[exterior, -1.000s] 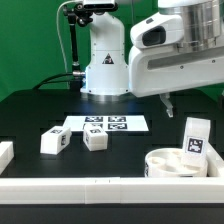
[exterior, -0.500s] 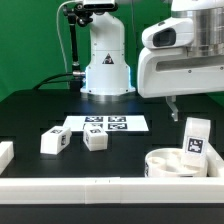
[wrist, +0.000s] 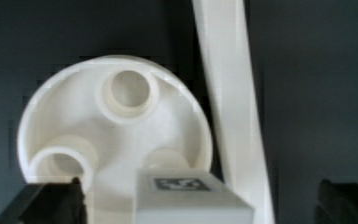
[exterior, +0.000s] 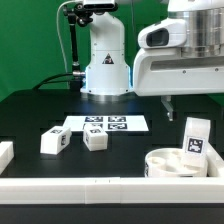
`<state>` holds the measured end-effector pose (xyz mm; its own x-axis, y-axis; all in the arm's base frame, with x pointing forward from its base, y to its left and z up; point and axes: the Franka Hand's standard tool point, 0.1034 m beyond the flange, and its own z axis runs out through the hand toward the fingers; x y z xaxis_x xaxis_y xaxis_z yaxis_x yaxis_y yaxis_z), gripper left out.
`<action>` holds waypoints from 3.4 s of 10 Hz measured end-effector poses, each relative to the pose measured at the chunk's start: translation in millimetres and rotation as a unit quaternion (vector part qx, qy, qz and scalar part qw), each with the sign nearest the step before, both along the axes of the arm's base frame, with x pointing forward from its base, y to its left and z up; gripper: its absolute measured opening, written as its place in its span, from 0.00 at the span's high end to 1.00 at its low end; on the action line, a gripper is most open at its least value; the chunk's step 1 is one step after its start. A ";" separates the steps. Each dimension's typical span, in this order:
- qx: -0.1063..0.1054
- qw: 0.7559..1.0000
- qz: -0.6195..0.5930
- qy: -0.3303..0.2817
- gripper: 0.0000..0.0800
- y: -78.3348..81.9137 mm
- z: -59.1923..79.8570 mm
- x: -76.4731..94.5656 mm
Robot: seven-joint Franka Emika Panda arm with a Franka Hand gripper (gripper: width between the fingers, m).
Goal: Assemble stool
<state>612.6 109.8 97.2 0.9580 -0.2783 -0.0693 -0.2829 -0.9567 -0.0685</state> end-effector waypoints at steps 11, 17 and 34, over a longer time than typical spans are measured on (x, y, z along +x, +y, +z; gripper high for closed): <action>-0.003 1.000 -0.007 -0.017 0.19 -8.7 -12.8 22.2; -0.003 1.000 0.003 -0.027 0.50 -8.2 -14.3 24.3; 0.041 0.852 -0.521 0.022 0.57 -4.7 -16.2 28.7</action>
Offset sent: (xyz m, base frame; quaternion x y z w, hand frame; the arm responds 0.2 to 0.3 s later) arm 0.0050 0.0016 0.0021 -0.0044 0.0238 -0.0321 0.9992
